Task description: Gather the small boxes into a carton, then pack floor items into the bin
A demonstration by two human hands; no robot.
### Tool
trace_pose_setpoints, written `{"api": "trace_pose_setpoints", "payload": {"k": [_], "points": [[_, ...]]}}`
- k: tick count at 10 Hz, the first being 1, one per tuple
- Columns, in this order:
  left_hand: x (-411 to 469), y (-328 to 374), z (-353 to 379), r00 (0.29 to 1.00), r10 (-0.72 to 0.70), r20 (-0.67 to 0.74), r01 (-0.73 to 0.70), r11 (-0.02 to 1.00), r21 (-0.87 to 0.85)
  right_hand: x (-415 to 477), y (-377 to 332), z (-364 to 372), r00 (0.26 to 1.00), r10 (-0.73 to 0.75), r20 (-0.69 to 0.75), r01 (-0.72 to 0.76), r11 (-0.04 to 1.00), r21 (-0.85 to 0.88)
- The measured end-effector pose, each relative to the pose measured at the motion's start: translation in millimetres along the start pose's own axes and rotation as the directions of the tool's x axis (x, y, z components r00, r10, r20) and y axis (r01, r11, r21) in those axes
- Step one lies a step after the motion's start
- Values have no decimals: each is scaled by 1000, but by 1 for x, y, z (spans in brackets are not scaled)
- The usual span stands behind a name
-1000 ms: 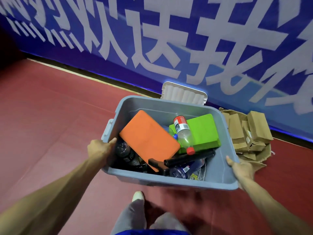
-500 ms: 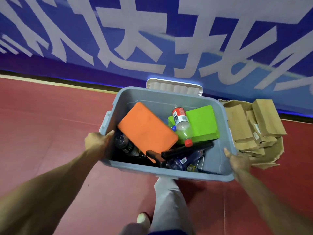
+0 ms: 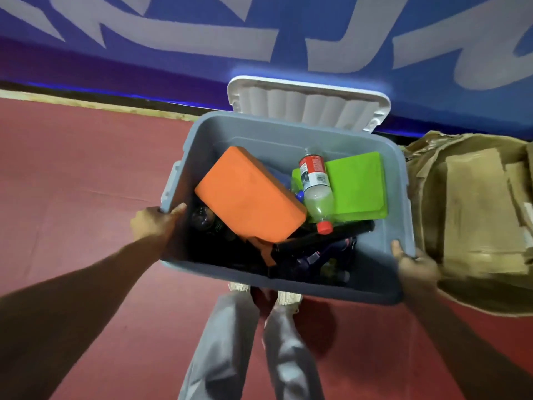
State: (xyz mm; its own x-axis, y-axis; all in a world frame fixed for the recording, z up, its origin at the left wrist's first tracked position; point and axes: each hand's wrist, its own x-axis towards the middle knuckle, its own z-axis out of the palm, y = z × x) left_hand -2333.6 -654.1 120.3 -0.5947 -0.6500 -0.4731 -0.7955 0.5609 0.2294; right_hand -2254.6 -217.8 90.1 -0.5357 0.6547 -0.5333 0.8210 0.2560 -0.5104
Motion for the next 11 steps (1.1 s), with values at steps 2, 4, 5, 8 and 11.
{"api": "trace_pose_setpoints", "payload": {"k": [2,4,5,8,11], "points": [[93,0,101,999,45,-13,-45,999,7,73,36,91,998,16,-61,-18,999,-31],[145,-22,172,997,70,-26,-69,997,16,120,72,162,994,-57,-88,55,998,-27],[153,-40,193,999,49,17,-49,999,-15,123,87,179,997,-28,-73,24,998,-62],[153,-46,186,942,-107,317,163,975,-155,116,92,167,988,79,134,-47,972,-228],[161,143,110,916,302,264,-283,953,-109,140,-90,158,950,-236,205,298,882,-365]]}}
